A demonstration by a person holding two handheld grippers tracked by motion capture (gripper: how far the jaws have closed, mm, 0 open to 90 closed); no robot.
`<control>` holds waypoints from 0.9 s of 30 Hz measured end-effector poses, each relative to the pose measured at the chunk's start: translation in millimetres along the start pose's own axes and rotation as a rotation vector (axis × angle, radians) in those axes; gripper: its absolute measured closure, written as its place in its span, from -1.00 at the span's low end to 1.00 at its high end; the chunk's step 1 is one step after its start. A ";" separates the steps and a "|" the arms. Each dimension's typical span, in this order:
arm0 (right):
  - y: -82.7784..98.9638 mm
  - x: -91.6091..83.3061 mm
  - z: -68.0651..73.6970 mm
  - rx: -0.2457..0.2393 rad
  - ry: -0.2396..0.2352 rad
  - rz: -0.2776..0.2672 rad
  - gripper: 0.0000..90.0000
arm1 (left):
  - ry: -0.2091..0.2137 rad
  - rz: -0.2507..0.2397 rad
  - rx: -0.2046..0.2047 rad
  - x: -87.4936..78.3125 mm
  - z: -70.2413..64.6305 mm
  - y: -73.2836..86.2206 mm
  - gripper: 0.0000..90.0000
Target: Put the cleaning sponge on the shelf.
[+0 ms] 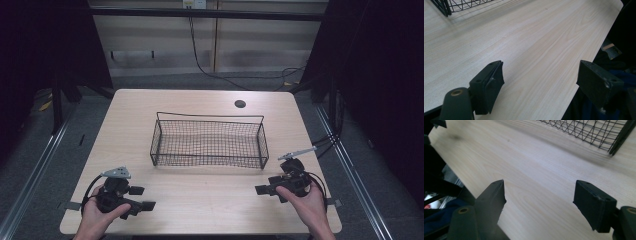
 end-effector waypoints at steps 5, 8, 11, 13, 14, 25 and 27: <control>-4.1 -7.9 0.5 0.024 -0.007 0.035 -0.45 | -0.003 0.006 -0.004 -0.2 0.5 0.7 -0.54; -5.7 -14.6 -4.5 0.054 -0.008 0.064 -0.46 | -0.003 0.000 -0.014 0.4 0.8 1.0 -0.54; -5.6 -16.6 -7.6 0.067 -0.008 0.089 -0.47 | -0.006 0.004 -0.014 0.6 1.5 1.0 -0.54; -6.3 -21.5 -13.0 0.096 -0.003 0.114 -0.48 | -0.007 0.001 -0.017 0.3 1.4 1.1 -0.54; -7.1 -24.0 -14.6 0.109 0.004 0.114 -0.48 | -0.007 0.001 -0.017 0.3 1.4 1.1 -0.54; -14.5 -37.0 -32.6 0.159 0.033 0.186 -0.55 | -0.004 0.002 -0.014 0.2 1.3 1.1 -0.54; -16.4 -40.3 -35.4 0.173 0.029 0.182 -0.56 | -0.003 0.002 -0.015 0.3 1.1 1.2 -0.54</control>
Point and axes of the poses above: each handheld gripper's, and its own axes: x roughly forward along the jaws, y roughly out of its underside, z roughly to its left, the point moved 5 cm from there along x, roughly forward along the jaws, and after that the axes turned 5 degrees about x, right-handed, at the moved point
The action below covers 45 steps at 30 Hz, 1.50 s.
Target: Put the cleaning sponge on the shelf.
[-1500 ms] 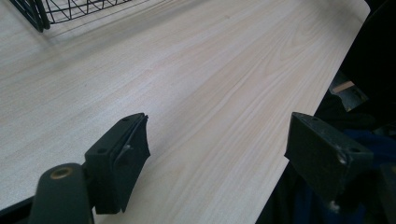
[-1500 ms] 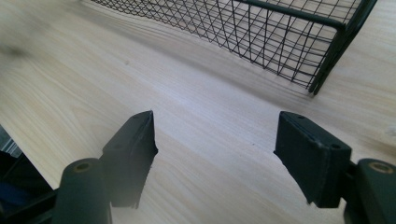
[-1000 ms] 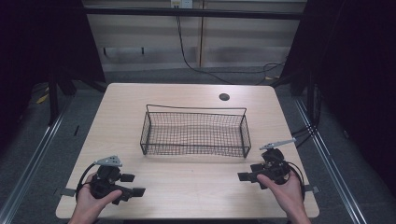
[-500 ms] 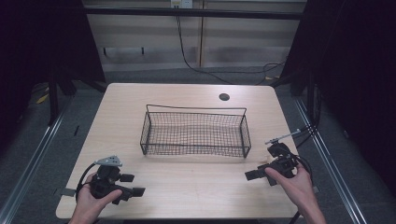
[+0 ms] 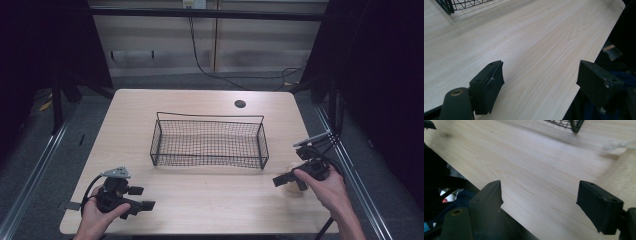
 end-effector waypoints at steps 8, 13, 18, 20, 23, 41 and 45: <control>-5.2 -16.3 -11.0 0.031 0.032 -0.033 -0.54 | 0.000 0.003 0.005 0.2 0.1 0.0 -0.54; -9.0 -21.3 -21.0 0.048 0.054 -0.055 -0.54 | 0.000 0.011 0.008 1.2 -0.2 0.3 -0.54; -14.6 -24.2 -35.8 0.093 0.086 -0.049 -0.51 | -0.002 0.011 0.007 1.2 0.1 0.5 -0.54; -15.4 -24.3 -38.7 0.092 0.091 -0.050 -0.51 | -0.001 0.012 0.008 1.2 0.1 0.5 -0.54; -18.0 -25.0 -46.9 0.120 0.116 -0.047 -0.51 | -0.001 0.012 0.009 1.2 0.1 0.6 -0.54; -20.8 -11.7 -73.7 0.190 0.218 0.008 -0.51 | 0.002 0.014 0.011 1.2 0.1 0.6 -0.54; -21.0 -4.9 -75.0 0.195 0.262 0.042 -0.51 | 0.002 0.013 0.010 1.2 0.0 0.6 -0.54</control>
Point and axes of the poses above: each handheld gripper's, and its own axes: x roughly forward along the jaws, y roughly out of its underside, z roughly to its left, the point moved 5 cm from there along x, roughly forward along the jaws, and after that the axes turned 5 degrees about x, right-handed, at the moved point
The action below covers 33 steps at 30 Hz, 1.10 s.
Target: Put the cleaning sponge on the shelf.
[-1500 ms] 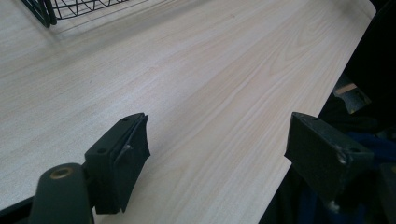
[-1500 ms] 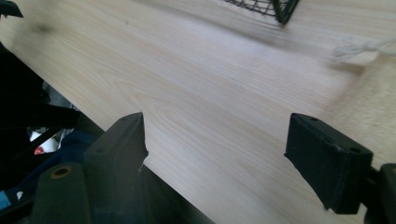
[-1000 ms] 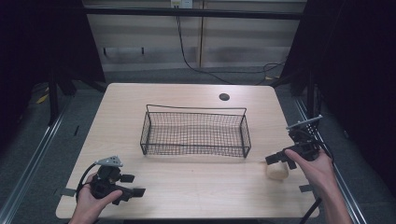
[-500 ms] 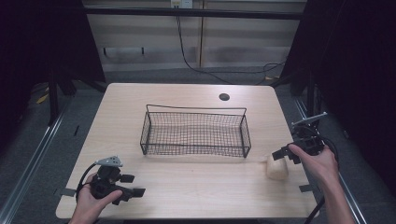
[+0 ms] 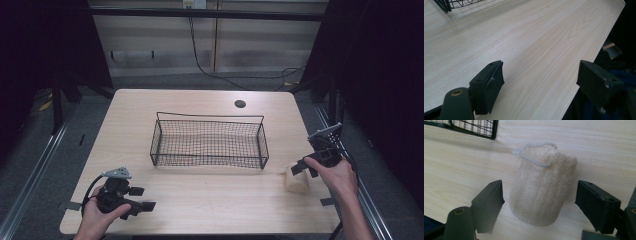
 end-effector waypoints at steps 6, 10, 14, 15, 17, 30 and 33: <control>-4.2 6.5 2.3 0.013 0.028 0.014 -0.52 | -0.001 -0.001 -0.002 -0.2 -0.1 0.0 -0.54; -5.9 10.1 1.4 0.019 0.050 0.026 -0.52 | 0.000 -0.001 -0.001 -0.3 -0.2 0.0 -0.54; -6.6 13.8 2.7 0.021 0.062 0.041 -0.53 | 0.000 -0.001 -0.001 -0.3 -0.4 0.0 -0.54; -6.6 13.8 2.7 0.021 0.062 0.041 -0.53 | -0.001 -0.001 -0.002 -0.4 -0.4 0.0 -0.54; -6.1 16.0 3.1 0.025 0.063 0.047 -0.53 | 0.002 0.000 0.000 -0.8 -0.4 0.1 -0.54; -4.0 34.9 1.1 0.044 0.047 0.073 -0.52 | 0.000 -0.003 -0.003 0.0 -0.5 0.1 -0.54; -3.4 38.3 2.5 0.040 0.051 0.076 -0.53 | 0.004 0.003 0.000 -1.2 -0.1 0.2 -0.54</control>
Point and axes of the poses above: each handheld gripper's, and its own axes: x roughly forward along the jaws, y roughly out of its underside, z roughly to its left, the point moved 5 cm from there along x, roughly forward along the jaws, and after that the axes turned 5 degrees about x, right-handed, at the moved point
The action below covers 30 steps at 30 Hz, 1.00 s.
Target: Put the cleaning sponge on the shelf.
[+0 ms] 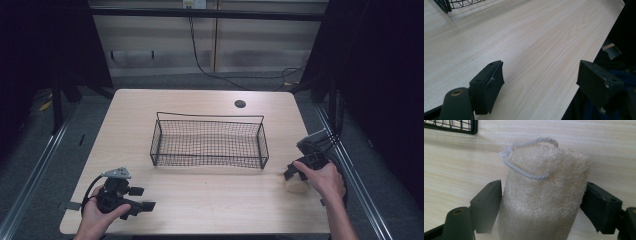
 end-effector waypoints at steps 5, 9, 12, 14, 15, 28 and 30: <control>0.2 5.3 3.4 -0.004 0.004 0.020 -0.53 | -0.005 -0.005 -0.004 1.0 -0.5 -0.2 -0.54; 0.3 9.4 3.9 -0.011 0.005 0.030 -0.46 | -0.004 -0.004 -0.005 0.7 -0.2 -0.2 -0.54; 0.5 9.1 4.1 -0.008 0.020 0.026 -0.45 | -0.005 -0.004 -0.004 0.9 -0.1 -0.1 -0.54; 1.0 9.3 4.1 -0.011 0.010 0.034 -0.44 | -0.004 -0.004 -0.003 1.0 -0.3 -0.1 -0.54; 1.1 9.1 4.1 -0.009 0.008 0.035 -0.43 | -0.004 -0.004 -0.003 0.9 -0.3 -0.1 -0.54; 2.0 5.7 4.9 -0.012 -0.016 0.019 -0.43 | -0.003 -0.003 -0.004 1.5 -0.6 0.1 -0.54; 2.8 3.6 3.7 -0.005 -0.025 0.016 -0.42 | 0.000 -0.003 -0.005 1.7 -0.6 0.0 -0.54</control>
Point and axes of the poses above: each handheld gripper's, and its own axes: x roughly forward along the jaws, y roughly out of its underside, z roughly to its left, the point moved 5 cm from there along x, roughly forward along the jaws, and after that the axes turned 5 degrees about x, right-handed, at the moved point
